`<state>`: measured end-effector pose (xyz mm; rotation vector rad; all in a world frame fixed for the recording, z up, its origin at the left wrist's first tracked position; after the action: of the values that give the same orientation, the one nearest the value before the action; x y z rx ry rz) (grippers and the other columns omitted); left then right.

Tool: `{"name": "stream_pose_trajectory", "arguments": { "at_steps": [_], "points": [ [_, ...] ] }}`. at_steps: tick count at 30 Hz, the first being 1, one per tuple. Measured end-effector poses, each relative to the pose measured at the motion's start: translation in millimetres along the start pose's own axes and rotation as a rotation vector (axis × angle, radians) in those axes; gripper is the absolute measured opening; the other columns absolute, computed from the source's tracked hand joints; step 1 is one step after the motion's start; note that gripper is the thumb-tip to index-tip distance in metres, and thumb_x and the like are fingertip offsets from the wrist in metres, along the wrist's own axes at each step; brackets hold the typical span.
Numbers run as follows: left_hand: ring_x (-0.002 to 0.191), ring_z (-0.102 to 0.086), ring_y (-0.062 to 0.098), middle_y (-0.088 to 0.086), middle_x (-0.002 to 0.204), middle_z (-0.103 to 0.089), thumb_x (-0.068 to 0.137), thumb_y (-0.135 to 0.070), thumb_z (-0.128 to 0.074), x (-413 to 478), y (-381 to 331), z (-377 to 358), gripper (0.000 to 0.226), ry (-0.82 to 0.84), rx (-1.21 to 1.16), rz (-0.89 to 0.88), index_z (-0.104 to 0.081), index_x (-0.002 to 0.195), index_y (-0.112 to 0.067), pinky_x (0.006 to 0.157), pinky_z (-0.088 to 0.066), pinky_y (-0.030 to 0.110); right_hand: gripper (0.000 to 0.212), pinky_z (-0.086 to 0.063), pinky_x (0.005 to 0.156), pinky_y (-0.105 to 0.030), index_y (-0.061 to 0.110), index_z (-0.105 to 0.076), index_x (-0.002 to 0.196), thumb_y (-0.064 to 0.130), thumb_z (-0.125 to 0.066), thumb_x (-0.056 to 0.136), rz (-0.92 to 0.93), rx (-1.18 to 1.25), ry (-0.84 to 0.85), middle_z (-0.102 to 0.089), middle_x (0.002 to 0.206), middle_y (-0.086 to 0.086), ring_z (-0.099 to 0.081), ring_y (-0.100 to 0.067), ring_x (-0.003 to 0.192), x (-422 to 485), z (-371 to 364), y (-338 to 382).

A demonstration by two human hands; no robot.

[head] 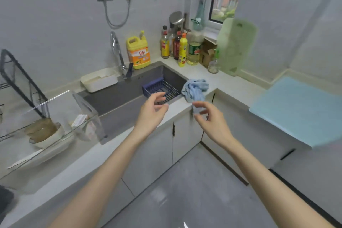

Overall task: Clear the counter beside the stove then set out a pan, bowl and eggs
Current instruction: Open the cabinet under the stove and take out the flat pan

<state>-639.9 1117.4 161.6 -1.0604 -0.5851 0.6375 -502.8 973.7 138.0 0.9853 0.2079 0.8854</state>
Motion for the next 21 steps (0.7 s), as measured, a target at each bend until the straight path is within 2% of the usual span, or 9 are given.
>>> {"name": "stream_pose_trajectory", "arguments": {
  "at_steps": [2,5,8,12,13,14,16,21],
  "points": [
    [0.105,-0.059,0.007,-0.007,0.124,-0.058,0.092,-0.014,-0.056,-2,-20,-43,0.039,0.076,0.004,-0.028,-0.052,0.130,-0.020,0.078,-0.044,0.014,0.033,-0.035,0.070,0.001,0.025,-0.059,0.121,0.016,-0.058,0.089,-0.049,-0.019,-0.074,-0.058,0.119,0.014,-0.055,-0.005,0.094,-18,40,-21],
    [0.096,-0.058,0.005,-0.007,0.123,-0.059,0.091,-0.013,-0.057,-11,-47,-108,0.037,0.160,0.009,-0.087,-0.054,0.128,-0.019,0.074,-0.042,0.008,0.031,-0.035,0.071,0.002,0.024,-0.059,0.121,0.017,-0.058,0.090,-0.111,-0.038,-0.168,-0.059,0.120,0.011,-0.056,-0.008,0.096,-49,99,-51],
    [0.095,-0.057,0.007,-0.004,0.125,-0.057,0.092,-0.011,-0.057,-29,-77,-180,0.038,0.257,-0.002,-0.129,-0.053,0.130,-0.015,0.073,-0.043,0.005,0.030,-0.036,0.073,-0.003,0.025,-0.057,0.121,0.019,-0.058,0.092,-0.161,-0.045,-0.235,-0.058,0.121,0.011,-0.055,-0.009,0.099,-89,160,-84],
    [0.087,-0.056,0.001,-0.002,0.124,-0.057,0.092,-0.011,-0.057,-64,-114,-276,0.038,0.346,-0.027,-0.155,-0.052,0.130,-0.015,0.068,-0.039,-0.002,0.032,-0.037,0.075,-0.009,0.023,-0.058,0.122,0.016,-0.059,0.090,-0.229,-0.080,-0.308,-0.059,0.120,0.011,-0.054,-0.006,0.097,-150,240,-126],
    [0.085,-0.055,-0.002,-0.003,0.123,-0.058,0.092,-0.011,-0.057,-65,-115,-279,0.038,0.350,-0.028,-0.167,-0.052,0.129,-0.016,0.066,-0.039,-0.002,0.032,-0.037,0.076,-0.009,0.021,-0.059,0.121,0.014,-0.059,0.090,-0.235,-0.068,-0.313,-0.059,0.119,0.010,-0.053,-0.005,0.094,-150,241,-128],
    [0.084,-0.055,-0.003,-0.003,0.123,-0.058,0.092,-0.012,-0.057,-90,-134,-331,0.038,0.410,-0.045,-0.166,-0.052,0.129,-0.017,0.065,-0.039,-0.002,0.032,-0.037,0.076,-0.007,0.018,-0.060,0.121,0.011,-0.059,0.090,-0.265,-0.090,-0.352,-0.059,0.117,0.009,-0.052,-0.004,0.091,-185,283,-150],
    [0.084,-0.056,-0.004,-0.003,0.122,-0.058,0.092,-0.012,-0.057,-102,-141,-358,0.038,0.437,-0.049,-0.165,-0.053,0.130,-0.018,0.065,-0.040,-0.002,0.032,-0.037,0.076,-0.004,0.017,-0.060,0.121,0.010,-0.059,0.089,-0.286,-0.108,-0.361,-0.058,0.116,0.009,-0.053,-0.007,0.089,-200,301,-162],
    [0.082,-0.057,-0.002,-0.003,0.122,-0.057,0.092,-0.013,-0.057,-153,-178,-470,0.039,0.572,-0.040,-0.148,-0.052,0.130,-0.018,0.064,-0.042,0.002,0.032,-0.039,0.084,-0.021,0.026,-0.055,0.123,0.020,-0.057,0.092,-0.422,-0.147,-0.421,-0.054,0.119,0.014,-0.052,-0.009,0.102,-274,382,-222]
  ]
}}
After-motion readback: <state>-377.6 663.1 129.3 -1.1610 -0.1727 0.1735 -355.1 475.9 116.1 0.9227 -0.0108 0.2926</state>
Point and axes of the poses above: each hand's wrist, its own x-axis towards the middle knuckle, its own z-axis out of the back of the hand, y = z × x, the point moved 5 cm from there along x, towards the middle knuckle
